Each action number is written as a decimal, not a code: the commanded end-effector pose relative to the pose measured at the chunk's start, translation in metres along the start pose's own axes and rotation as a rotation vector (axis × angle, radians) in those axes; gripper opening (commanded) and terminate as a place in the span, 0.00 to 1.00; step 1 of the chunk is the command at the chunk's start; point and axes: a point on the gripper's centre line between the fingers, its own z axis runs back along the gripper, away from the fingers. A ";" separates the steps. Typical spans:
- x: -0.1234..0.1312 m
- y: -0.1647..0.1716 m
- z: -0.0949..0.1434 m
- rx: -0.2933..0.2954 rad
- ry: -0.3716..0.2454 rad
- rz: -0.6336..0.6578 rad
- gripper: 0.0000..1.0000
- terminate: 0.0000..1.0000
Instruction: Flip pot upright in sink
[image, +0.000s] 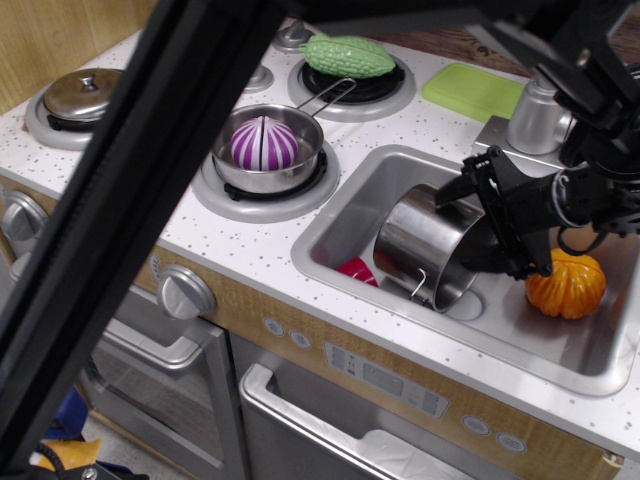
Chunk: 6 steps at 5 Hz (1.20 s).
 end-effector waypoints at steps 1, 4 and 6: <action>0.008 0.025 0.011 0.048 -0.073 0.034 1.00 0.00; 0.006 0.033 -0.004 0.056 -0.106 0.064 0.00 0.00; 0.008 0.042 -0.009 -0.002 -0.104 0.068 0.00 0.00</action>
